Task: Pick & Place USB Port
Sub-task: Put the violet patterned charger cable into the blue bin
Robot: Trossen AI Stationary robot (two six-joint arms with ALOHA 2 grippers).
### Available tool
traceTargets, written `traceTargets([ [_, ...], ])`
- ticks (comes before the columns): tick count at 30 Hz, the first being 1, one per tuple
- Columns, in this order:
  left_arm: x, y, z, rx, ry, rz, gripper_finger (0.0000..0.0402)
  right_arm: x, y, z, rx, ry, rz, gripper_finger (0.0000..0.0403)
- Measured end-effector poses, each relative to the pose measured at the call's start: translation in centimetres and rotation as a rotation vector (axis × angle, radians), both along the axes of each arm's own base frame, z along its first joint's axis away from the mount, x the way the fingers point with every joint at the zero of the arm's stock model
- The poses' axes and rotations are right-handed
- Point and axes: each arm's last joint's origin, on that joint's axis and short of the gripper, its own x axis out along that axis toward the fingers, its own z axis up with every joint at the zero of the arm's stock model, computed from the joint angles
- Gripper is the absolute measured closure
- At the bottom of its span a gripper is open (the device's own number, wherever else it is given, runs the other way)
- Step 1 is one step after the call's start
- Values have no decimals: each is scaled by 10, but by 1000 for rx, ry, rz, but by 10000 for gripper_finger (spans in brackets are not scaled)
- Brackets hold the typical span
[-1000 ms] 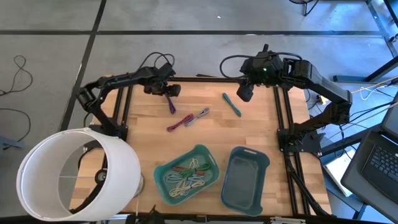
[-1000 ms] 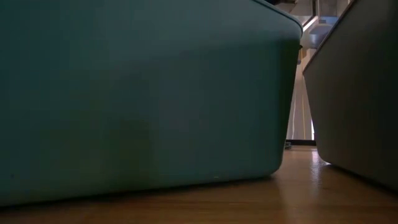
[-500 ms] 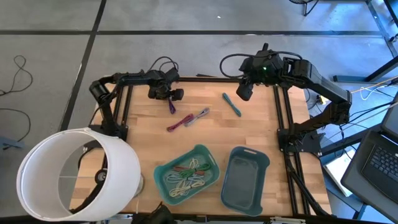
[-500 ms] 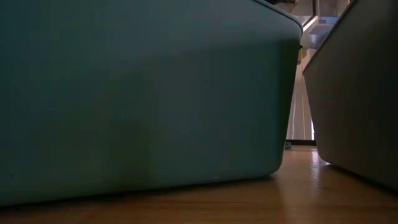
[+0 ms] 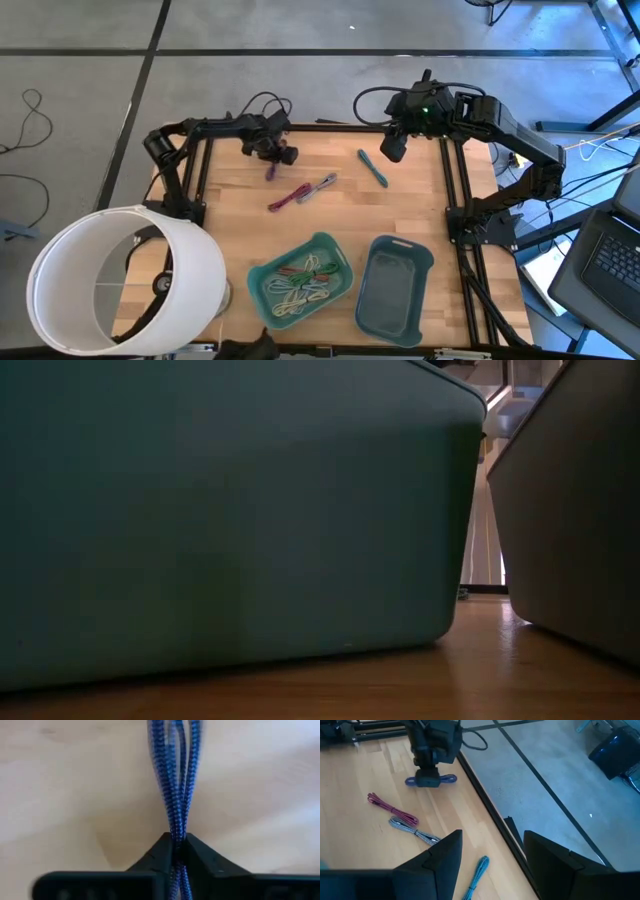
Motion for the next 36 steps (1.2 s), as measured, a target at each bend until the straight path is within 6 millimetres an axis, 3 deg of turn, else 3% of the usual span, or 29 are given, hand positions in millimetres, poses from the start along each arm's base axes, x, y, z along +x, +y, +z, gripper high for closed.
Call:
traceTargets([
  [5, 5, -11, 32, 48, -136, -49, 385, 0, 0, 0, 1, 3, 0, 187],
  [13, 13, -39, 122, 330, -562, -175, 385, 0, 0, 0, -5, 8, 6, 187],
  [17, 17, -51, 164, 479, -839, -303, 385, 1, -3, 2, -22, -16, 5, 187],
  [21, 22, -63, 197, 653, -1089, -545, 385, 4, -6, 6, -32, -74, 5, 187],
  [26, 32, -79, 214, 839, -1259, -823, 385, 9, -5, 13, -27, -154, 82, 187],
  [36, 33, -81, 219, 888, -1321, -859, 385, 24, -2, 30, 16, -400, 291, 187],
])
